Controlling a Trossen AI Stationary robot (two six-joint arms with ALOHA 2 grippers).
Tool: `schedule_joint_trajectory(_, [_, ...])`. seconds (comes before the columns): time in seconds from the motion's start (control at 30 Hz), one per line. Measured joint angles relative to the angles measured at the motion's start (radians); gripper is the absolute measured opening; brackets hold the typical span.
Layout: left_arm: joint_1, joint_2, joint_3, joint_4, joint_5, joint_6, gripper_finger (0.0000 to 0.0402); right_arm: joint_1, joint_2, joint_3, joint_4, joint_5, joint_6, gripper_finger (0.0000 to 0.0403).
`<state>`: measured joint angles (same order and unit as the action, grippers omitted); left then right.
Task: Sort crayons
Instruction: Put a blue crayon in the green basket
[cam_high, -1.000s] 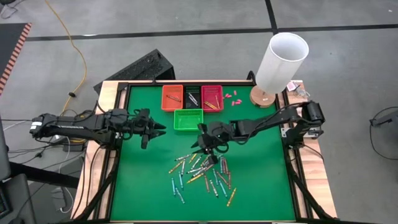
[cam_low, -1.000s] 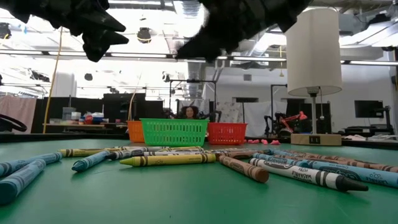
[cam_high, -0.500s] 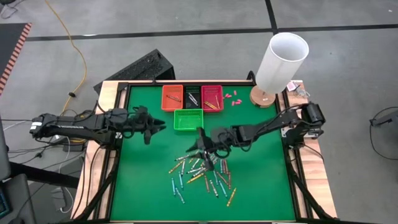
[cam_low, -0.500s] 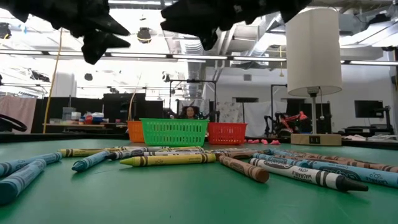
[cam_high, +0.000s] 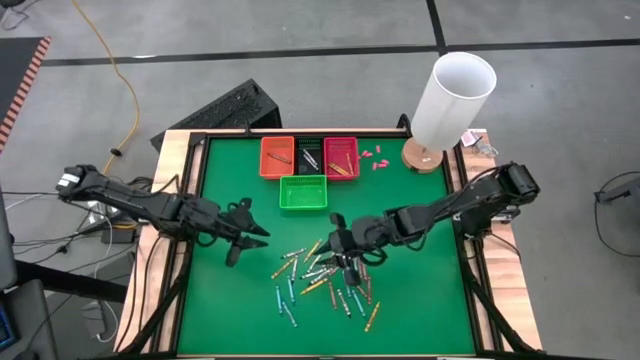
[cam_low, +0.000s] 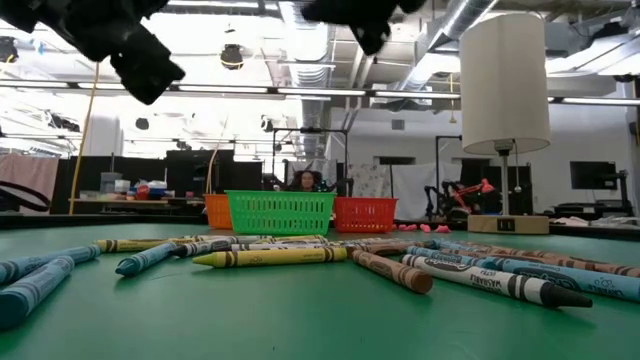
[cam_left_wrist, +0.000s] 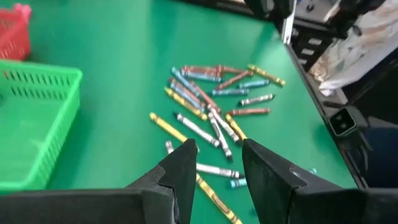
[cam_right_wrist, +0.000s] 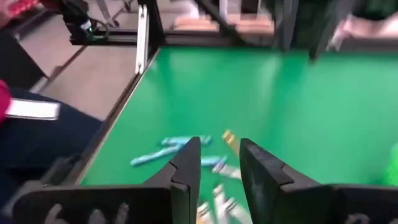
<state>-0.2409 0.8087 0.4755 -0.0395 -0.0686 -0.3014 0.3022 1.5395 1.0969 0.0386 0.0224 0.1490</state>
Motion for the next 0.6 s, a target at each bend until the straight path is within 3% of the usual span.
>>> schedule_joint_trajectory(0.2, [-0.041, 0.073, 0.0, 0.002, 0.002, -0.083, 0.0119, 0.055, 0.001, 0.0, -0.327, 0.01, 0.522, 0.0111])
schedule_joint_trajectory(0.4, [-0.047, 0.116, 0.0, 0.012, -0.039, -0.107, 0.0119, 0.123, 0.021, -0.001, -0.643, 0.188, 1.048, 0.0111])
schedule_joint_trajectory(0.6, [-0.047, 0.127, 0.0, 0.042, -0.077, -0.111, 0.0119, 0.097, 0.02, -0.011, -0.685, 0.249, 1.164, 0.0111])
